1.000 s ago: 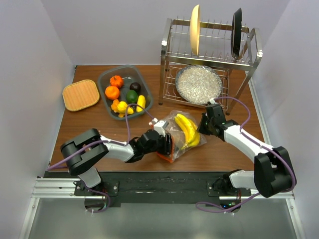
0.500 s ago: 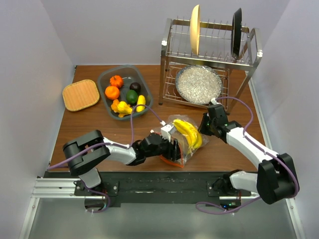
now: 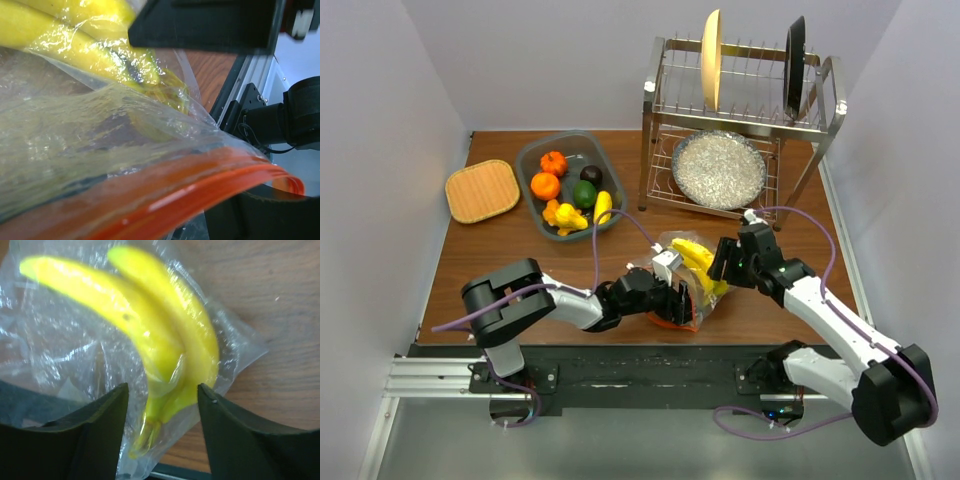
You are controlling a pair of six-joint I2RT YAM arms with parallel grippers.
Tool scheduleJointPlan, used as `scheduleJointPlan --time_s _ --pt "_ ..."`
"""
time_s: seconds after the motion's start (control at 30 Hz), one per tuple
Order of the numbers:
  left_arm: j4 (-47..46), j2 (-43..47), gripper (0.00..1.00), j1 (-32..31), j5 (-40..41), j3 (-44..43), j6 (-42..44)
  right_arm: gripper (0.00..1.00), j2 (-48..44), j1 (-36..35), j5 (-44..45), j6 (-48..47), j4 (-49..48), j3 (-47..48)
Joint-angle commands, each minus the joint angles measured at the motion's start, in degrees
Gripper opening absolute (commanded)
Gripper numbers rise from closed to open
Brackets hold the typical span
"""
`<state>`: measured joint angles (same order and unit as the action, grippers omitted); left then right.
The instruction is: Open the zip-top bag and remove the fake food
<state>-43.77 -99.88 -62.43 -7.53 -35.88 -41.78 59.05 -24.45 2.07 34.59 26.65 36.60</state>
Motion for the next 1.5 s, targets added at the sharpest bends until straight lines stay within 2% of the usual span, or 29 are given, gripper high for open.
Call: scheduleJointPlan --time_s 0.0,0.03,0.17,0.27,0.37,0.67,0.83,1.0,1.13,1.23,1.37,1.47 --pt "-4.3 -0.2 0.75 -0.4 0.1 -2.1 1.2 0.53 -1.5 -3.2 0.1 3.7 0.9 -1.3" --pt "-4.1 -0.3 0.75 -0.4 0.2 -2.4 1.2 0.45 -1.2 -3.6 0.0 4.6 0.5 -1.5" --pt "-1.9 -0.5 0.75 -0.6 2.5 -3.6 2.4 0.30 0.3 -5.6 -0.7 6.5 -1.3 -2.1" --pt "0.7 -0.4 0.75 -1.2 5.2 -4.5 3.5 0.25 1.8 -6.0 -1.9 7.6 -3.2 -2.1" --pt "4.2 -0.1 0.74 -1.8 7.4 -5.7 4.8 0.22 2.8 -6.5 -1.9 8.2 -4.1 -1.5" --pt "19.7 -1.8 0.63 -5.0 25.3 -12.5 8.6 0.17 3.5 -6.9 -2.7 7.6 -4.2 -1.0" --pt "23.8 -2.8 0.61 -5.9 30.7 -14.8 9.3 0.17 2.1 -6.9 -1.3 6.5 -2.4 0.1" --pt "18.8 -2.3 0.64 -6.4 29.4 -13.0 14.1 0.20 2.2 -6.8 0.2 5.4 -0.8 0.9" --pt "16.1 -0.3 0.62 -6.6 28.4 -9.9 15.5 0.34 2.0 -6.9 2.4 3.5 0.9 1.6" --pt "12.7 1.1 0.58 -6.6 26.6 -7.3 16.1 0.40 2.0 -6.9 2.3 2.8 1.3 2.0" --pt "11.5 1.2 0.49 -6.6 25.1 -6.8 16.0 0.40 1.4 -7.2 0.7 2.7 1.0 1.5" --pt "7.6 1.3 0.47 -6.6 23.5 -5.3 16.2 0.41 0.6 -7.4 0.4 3.1 0.5 0.7"
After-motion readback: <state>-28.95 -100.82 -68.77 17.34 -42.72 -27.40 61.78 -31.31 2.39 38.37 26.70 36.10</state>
